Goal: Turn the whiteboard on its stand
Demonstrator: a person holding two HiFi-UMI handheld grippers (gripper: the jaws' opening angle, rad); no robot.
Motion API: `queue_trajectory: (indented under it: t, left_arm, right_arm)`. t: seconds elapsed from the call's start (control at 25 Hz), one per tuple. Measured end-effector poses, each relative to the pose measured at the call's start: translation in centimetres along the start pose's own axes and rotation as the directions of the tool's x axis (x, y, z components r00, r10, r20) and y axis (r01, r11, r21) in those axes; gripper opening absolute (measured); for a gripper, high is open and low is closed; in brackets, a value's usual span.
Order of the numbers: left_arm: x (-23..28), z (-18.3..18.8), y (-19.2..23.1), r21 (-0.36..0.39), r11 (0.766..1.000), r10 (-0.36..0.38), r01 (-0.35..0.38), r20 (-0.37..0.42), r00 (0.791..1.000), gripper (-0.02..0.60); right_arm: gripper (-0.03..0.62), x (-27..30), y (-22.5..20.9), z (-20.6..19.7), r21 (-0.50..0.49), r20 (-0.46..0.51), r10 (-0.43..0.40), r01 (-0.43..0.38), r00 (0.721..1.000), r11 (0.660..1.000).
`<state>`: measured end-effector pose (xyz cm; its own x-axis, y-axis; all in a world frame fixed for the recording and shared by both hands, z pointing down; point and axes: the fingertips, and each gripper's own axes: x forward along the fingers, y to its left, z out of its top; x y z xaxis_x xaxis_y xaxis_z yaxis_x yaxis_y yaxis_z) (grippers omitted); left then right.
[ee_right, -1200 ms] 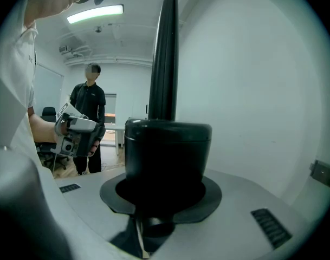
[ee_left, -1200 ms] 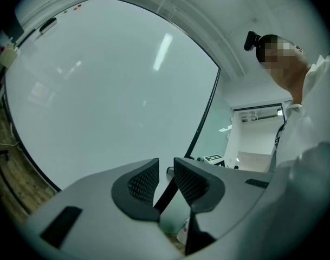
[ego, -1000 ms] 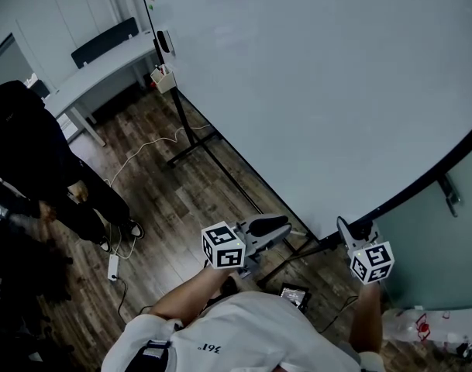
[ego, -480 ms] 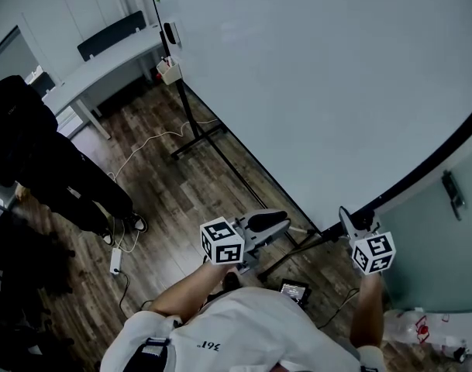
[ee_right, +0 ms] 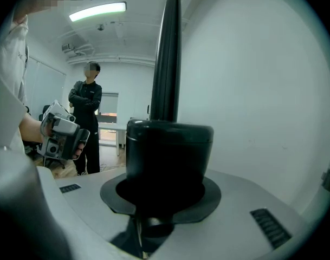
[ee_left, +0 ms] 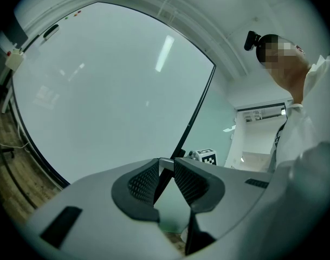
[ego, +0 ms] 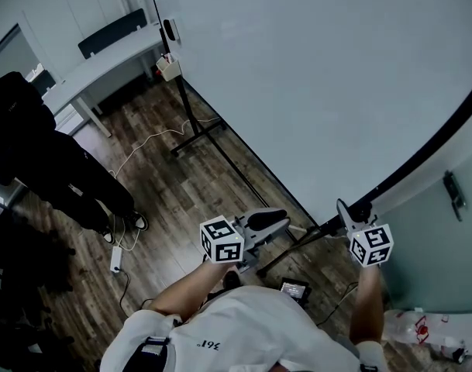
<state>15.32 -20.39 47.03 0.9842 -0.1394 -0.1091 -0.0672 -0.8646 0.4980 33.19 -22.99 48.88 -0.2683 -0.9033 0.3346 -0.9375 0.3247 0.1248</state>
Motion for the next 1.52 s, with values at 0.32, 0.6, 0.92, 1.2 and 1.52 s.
queue_trajectory:
  t: [0.32,0.6,0.92,1.2,1.52]
  left_arm:
    - [0.0,-0.1,0.9,-0.004,1.000,0.013,-0.013,0.002,1.000,0.074]
    - [0.2,0.1,0.7,-0.002,1.000,0.012,-0.012,0.003,1.000,0.074]
    - [0.8,0.4,1.0,-0.001,1.000,0.002,-0.002,0.013,1.000,0.074]
    - [1.4,0.4,1.1,0.000,1.000,-0.006,0.006,0.022,1.000,0.074]
    - [1.6,0.7,0.5,0.002,1.000,-0.009,0.009,0.031,0.999,0.074]
  right_arm:
    - [0.150,1.1,-1.3,-0.1,0.000,0.002,0.007,-0.007,1.000,1.000]
    - [0.150,0.8,-1.5,0.0,-0.001,0.004,0.010,-0.010,1.000,1.000]
    - [0.151,0.7,-1.4,-0.2,-0.015,0.007,0.014,-0.014,1.000,1.000]
    - [0.152,0.8,-1.4,-0.6,-0.034,0.008,0.015,-0.015,1.000,0.999]
    - [0.178,0.0,-1.7,-0.6,-0.037,0.021,-0.021,0.022,1.000,0.999]
